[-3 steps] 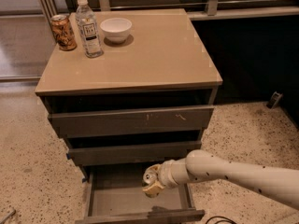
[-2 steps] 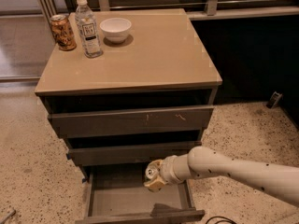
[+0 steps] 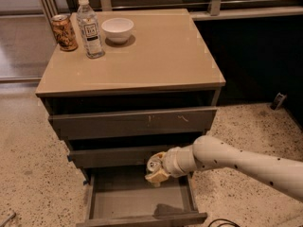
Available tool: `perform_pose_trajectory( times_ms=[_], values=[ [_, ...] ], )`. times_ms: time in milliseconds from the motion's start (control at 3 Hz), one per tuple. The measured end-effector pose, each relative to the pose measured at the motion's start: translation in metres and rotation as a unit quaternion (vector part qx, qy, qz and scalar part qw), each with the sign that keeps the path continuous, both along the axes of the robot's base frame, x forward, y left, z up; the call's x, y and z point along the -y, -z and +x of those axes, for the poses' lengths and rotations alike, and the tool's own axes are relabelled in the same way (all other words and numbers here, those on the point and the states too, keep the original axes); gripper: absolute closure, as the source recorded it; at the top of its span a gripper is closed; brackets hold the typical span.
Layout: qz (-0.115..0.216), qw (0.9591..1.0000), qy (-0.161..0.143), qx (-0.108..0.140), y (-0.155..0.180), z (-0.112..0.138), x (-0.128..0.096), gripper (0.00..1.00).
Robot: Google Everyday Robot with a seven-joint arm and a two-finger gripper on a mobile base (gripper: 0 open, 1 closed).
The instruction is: Pick green can from bottom drawer and place on counter
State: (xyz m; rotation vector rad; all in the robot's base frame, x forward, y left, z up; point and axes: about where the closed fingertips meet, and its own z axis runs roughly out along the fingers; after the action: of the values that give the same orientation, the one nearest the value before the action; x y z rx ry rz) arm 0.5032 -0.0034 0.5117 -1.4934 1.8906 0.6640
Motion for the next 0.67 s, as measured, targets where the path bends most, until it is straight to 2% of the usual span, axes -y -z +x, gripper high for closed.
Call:
perform_pose_trajectory(
  times_ms=[333, 667],
  values=[
    [0.012, 0.9999, 0.002, -0.01, -0.084, -0.003, -0.014, 1.0],
    [0.001, 0.9998, 0.009, 0.016, -0.189, 0.002, -0.021, 1.0]
  ],
)
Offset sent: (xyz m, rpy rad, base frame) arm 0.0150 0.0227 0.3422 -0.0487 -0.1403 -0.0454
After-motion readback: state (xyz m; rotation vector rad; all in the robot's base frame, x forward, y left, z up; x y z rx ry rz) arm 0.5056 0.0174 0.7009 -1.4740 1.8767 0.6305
